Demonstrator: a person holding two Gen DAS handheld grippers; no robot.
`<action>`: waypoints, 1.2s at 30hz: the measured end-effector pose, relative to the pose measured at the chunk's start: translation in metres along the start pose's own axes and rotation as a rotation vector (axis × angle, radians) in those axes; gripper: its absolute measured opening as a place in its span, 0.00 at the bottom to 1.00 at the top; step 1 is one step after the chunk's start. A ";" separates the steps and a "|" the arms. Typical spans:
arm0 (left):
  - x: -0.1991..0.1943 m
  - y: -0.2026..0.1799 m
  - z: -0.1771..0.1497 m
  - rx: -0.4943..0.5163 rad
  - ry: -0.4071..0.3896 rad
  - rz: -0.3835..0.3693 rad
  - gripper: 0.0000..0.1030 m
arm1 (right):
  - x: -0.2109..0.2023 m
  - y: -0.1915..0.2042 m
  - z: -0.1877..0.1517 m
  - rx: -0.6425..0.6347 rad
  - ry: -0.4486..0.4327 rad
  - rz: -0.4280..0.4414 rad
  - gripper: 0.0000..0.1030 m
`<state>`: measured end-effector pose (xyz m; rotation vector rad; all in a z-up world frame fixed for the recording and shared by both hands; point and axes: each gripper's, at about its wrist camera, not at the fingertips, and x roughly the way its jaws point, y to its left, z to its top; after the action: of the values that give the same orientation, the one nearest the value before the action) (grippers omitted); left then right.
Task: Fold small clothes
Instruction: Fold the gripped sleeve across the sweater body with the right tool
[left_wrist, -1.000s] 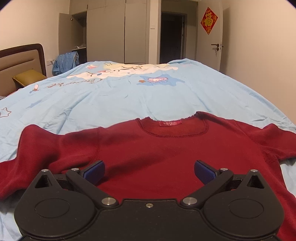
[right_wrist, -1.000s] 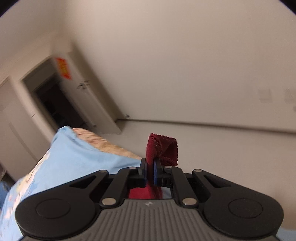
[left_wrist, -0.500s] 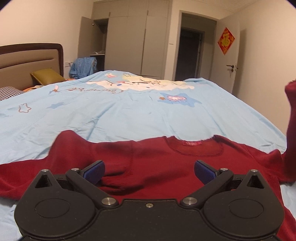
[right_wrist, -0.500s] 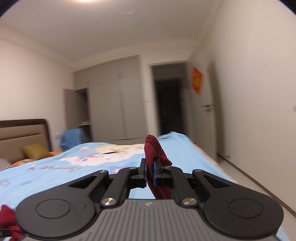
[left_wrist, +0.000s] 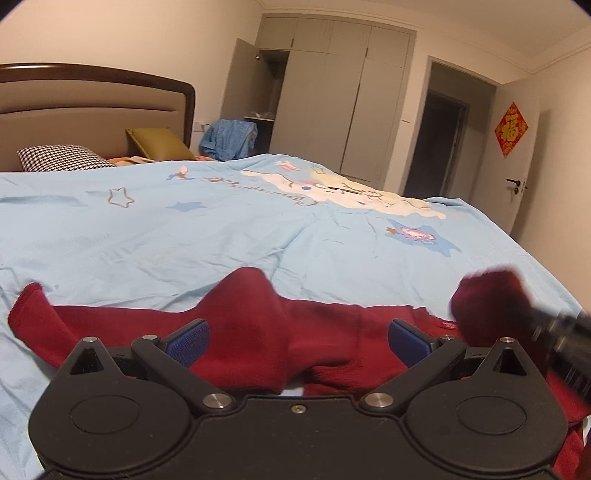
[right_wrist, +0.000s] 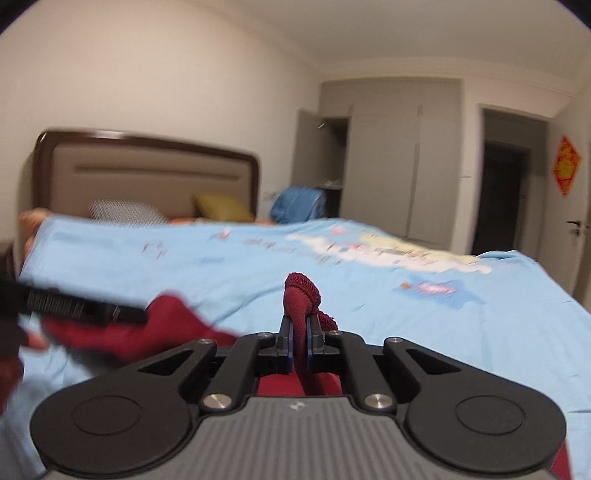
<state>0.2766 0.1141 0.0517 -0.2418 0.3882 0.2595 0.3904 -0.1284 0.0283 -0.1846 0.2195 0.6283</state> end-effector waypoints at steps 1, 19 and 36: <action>0.000 0.003 -0.001 -0.002 0.001 0.004 1.00 | 0.006 0.011 -0.006 -0.028 0.033 0.017 0.07; 0.041 -0.046 -0.056 0.111 0.135 -0.070 1.00 | -0.086 -0.007 -0.076 -0.070 0.221 -0.087 0.81; 0.061 -0.066 -0.103 0.221 0.166 -0.002 1.00 | -0.112 -0.128 -0.130 0.056 0.310 -0.540 0.48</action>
<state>0.3156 0.0359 -0.0538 -0.0460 0.5768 0.1933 0.3597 -0.3239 -0.0537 -0.2751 0.4661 0.0532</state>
